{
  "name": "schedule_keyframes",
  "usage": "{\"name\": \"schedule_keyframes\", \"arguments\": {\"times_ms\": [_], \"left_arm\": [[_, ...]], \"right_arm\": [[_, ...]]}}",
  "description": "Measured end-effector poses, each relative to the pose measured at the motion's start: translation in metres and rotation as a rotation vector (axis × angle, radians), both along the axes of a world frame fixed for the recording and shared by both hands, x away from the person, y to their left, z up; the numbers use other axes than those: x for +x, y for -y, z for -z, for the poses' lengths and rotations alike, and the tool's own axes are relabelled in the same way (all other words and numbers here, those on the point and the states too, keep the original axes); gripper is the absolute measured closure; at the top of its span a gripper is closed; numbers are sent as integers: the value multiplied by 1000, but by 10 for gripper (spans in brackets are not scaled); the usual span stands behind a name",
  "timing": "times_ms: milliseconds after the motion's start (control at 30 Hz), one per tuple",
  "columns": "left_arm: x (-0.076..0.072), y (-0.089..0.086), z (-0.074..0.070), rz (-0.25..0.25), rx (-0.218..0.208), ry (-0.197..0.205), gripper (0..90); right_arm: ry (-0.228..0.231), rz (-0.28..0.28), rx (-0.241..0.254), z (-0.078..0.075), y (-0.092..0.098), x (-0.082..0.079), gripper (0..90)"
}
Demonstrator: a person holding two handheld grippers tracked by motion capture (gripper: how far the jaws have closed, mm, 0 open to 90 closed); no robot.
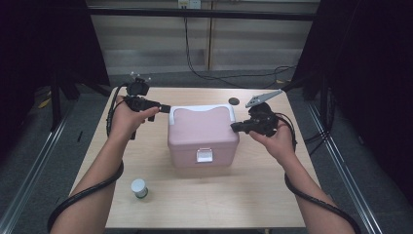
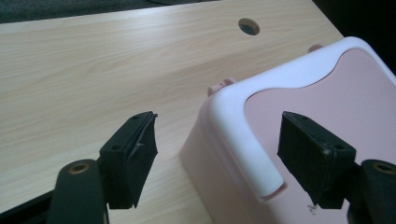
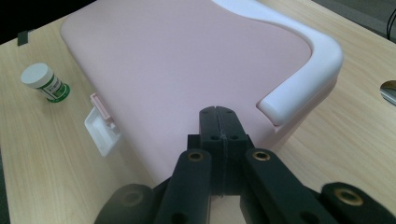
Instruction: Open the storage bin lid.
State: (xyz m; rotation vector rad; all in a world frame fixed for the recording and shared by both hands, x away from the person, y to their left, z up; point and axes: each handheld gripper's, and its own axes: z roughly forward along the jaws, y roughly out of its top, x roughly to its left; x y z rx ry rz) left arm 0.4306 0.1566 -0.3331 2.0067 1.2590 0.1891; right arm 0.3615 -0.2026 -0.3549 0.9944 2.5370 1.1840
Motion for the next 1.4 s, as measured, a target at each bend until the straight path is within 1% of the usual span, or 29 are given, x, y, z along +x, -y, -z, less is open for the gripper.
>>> {"name": "schedule_keyframes", "arguments": {"times_ms": [67,100,133,233,267,367,400,433,500,533,567,600,667,700,900,933,967,1000,1100,1167,1233,1267,1300,1333,1367,1400], "left_arm": [[2,5,1,9,5,1,281],[2,5,1,9,5,1,285],[4,10,4,8,6,-1,288],[5,14,8,12,15,-3,295],[7,16,12,11,9,-14,297],[9,20,15,9,12,-21,304],[10,22,18,13,8,-34,305],[10,24,19,14,12,-32,305],[10,24,20,23,11,-34,313],[11,26,21,27,0,-46,316],[11,26,21,27,0,-46,318],[10,27,21,26,-11,-52,324],[10,28,21,30,-16,-52,339],[10,29,22,39,-27,-63,342],[10,31,23,42,-18,-74,348],[10,31,22,35,-25,-74,350],[10,30,20,39,-27,-75,356],[10,30,19,37,-32,-75,362],[9,30,16,38,-34,-74,365],[8,28,11,33,-43,-71,387],[6,27,6,35,-48,-66,392],[5,26,4,41,-38,-67,396],[4,26,2,50,-43,-69,401],[3,26,0,69,-91,-80,446],[3,26,0,69,-91,-80,469],[-1,30,-6,78,-108,-79,466]], "right_arm": [[-10,5,4,0,1,0,900],[-10,5,4,0,1,0,900],[-15,5,5,0,1,0,900],[-14,5,2,0,0,0,900],[-13,5,-2,-1,0,1,900],[-13,5,-6,-1,-1,1,900],[-17,5,-8,-1,-1,1,900],[-14,4,-9,-1,-1,1,900],[-17,5,-9,-1,-1,0,900],[-16,7,-1,-1,0,1,900],[-16,7,-1,-1,0,1,900],[-21,8,7,0,0,1,900],[-20,7,7,0,0,1,900],[-20,5,1,-1,0,1,900],[-42,5,11,-1,-2,1,900],[-40,3,11,-1,-2,2,900],[-42,2,7,-1,-2,2,900],[-47,2,12,-1,-2,2,900],[-59,3,13,-1,-1,3,900],[-63,3,18,-1,-1,4,900],[-62,3,4,-2,-2,3,900],[-61,2,1,-2,-3,3,900],[-59,3,-4,-2,-3,3,900],[-59,5,-10,-3,-3,3,900],[-59,5,-10,-3,-3,3,900],[-59,6,-11,-3,-5,3,900]]}}
